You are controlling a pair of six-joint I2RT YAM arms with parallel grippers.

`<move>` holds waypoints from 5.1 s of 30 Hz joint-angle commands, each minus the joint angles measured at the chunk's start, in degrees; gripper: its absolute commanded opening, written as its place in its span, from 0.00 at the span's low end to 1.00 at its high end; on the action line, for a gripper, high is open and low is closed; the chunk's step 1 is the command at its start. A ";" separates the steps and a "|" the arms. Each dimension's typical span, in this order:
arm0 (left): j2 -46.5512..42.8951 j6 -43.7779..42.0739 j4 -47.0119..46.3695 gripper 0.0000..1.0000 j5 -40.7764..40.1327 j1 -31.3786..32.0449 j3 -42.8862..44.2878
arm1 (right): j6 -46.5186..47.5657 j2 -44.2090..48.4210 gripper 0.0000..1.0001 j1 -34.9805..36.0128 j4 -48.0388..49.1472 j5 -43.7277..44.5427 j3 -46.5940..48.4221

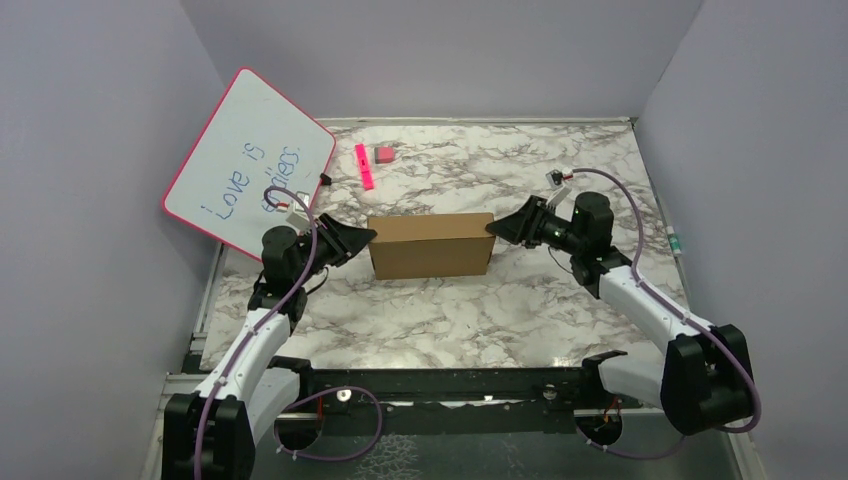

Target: Fold the paper box

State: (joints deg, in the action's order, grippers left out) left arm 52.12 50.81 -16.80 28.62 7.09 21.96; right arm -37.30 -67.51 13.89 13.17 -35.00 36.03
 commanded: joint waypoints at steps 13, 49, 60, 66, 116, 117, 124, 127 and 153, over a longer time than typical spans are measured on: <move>3.75 4.93 4.49 0.11 -4.94 -0.11 -8.93 | -1.09 -12.93 0.26 -4.87 11.60 -6.14 -15.50; 2.87 6.52 5.51 0.13 -10.71 0.03 -4.49 | -4.15 -10.74 0.19 -6.87 4.60 -13.58 -2.08; 9.25 12.26 -2.18 0.04 -9.23 2.78 -9.43 | -3.84 -9.33 0.28 -6.71 1.59 -13.13 2.25; 10.41 14.87 -4.10 0.00 -12.09 3.89 -11.72 | -1.38 -9.73 0.28 -6.38 -0.49 -12.21 2.06; -15.45 -37.42 33.95 0.95 -52.25 10.57 19.31 | 70.56 -28.98 1.00 26.23 -53.19 7.07 57.34; -15.55 -37.24 34.16 0.95 -52.94 10.71 19.40 | 71.22 -29.61 1.00 26.36 -53.91 6.57 57.99; -16.47 -36.90 33.64 0.95 -53.59 11.06 18.68 | 74.06 -35.44 1.00 26.96 -59.51 5.90 62.78; -16.73 -37.07 33.26 0.95 -53.22 11.02 18.36 | 74.52 -37.12 0.99 27.34 -60.01 6.62 63.72; -17.43 -36.75 31.68 0.95 -52.13 11.02 17.09 | 75.77 -24.89 0.62 31.31 -45.97 28.13 50.22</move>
State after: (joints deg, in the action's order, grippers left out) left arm 35.24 13.91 16.36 -23.20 17.87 39.44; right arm 35.97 -98.17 44.69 -42.85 -14.92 90.72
